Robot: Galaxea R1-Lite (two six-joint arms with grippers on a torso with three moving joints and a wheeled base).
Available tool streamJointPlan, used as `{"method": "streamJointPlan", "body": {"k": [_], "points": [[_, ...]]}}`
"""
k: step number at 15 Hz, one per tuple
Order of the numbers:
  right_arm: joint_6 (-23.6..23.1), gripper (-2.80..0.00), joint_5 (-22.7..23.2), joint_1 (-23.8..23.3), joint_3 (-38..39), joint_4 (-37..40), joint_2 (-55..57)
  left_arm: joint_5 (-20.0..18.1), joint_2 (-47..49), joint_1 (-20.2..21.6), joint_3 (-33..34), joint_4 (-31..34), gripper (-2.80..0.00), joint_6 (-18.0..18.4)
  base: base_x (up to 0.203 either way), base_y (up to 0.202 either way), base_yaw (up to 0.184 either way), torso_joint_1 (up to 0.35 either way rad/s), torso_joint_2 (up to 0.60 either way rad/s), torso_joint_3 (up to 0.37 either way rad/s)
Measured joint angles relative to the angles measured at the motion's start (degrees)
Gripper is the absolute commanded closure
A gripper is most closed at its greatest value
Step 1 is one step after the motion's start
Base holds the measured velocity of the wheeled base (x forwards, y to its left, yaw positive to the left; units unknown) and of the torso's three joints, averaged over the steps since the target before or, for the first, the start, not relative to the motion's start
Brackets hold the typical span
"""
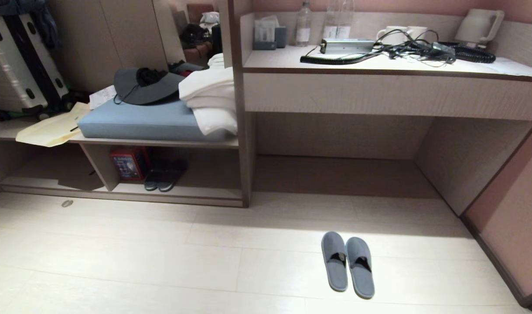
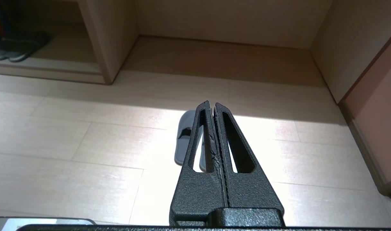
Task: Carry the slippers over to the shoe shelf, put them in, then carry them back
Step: Pick up the slippers on the floor
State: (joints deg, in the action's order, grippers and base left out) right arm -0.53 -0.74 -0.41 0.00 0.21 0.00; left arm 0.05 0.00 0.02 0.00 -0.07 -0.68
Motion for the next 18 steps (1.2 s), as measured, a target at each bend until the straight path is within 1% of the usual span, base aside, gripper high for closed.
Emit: {"method": "streamJointPlan", "body": {"k": [18], "points": [[0.7, 0.0, 0.0, 0.0, 0.0, -0.1, 0.0, 0.0, 0.0, 0.0, 0.0, 0.0, 0.0, -0.1, 0.0, 0.0, 0.0, 0.005, 0.0, -0.196]]}}
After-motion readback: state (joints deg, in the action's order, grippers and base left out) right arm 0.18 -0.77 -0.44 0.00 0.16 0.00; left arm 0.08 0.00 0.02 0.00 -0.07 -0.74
